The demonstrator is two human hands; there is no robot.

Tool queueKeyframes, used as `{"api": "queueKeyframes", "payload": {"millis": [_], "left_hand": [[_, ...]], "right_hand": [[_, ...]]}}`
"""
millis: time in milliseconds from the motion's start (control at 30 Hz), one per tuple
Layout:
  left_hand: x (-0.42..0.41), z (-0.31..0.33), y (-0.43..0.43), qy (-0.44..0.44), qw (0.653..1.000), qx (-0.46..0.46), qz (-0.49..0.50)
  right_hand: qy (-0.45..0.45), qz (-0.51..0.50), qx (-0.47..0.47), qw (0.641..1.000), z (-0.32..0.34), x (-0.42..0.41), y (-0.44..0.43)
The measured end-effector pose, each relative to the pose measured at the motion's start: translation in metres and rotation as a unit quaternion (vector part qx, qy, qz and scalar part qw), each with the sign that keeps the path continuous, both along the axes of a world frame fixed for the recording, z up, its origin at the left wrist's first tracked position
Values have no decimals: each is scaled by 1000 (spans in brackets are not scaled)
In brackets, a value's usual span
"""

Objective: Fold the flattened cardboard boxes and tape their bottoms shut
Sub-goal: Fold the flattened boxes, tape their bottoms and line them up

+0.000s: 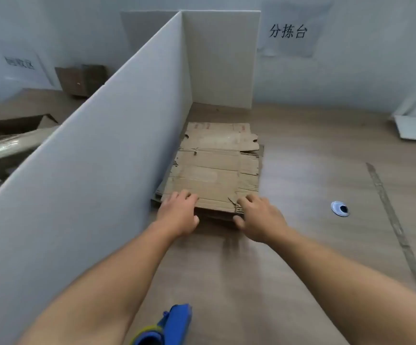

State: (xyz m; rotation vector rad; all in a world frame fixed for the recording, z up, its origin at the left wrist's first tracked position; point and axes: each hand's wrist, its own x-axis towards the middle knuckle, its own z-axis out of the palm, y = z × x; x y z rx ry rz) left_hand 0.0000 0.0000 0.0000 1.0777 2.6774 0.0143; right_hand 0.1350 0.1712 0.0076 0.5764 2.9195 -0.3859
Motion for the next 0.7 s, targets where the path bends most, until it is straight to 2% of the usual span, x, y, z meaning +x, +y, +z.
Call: {"api": "queueKeyframes", "payload": {"millis": [167, 367, 500, 600, 700], "left_hand": [[-26, -36, 7, 67, 997, -8, -44], [-41, -49, 12, 200, 967, 111, -112], [-21, -11, 13, 275, 916, 214, -199], [11, 27, 9, 305, 886, 240, -255], [45, 65, 3, 322, 869, 278, -252]], "right_hand": [[-26, -14, -15, 999, -26, -22, -9], [5, -12, 54, 998, -31, -19, -3], [59, -26, 110, 992, -6, -15, 2], [135, -4, 95, 986, 12, 1, 3], [222, -8, 72, 972, 25, 29, 5]]}}
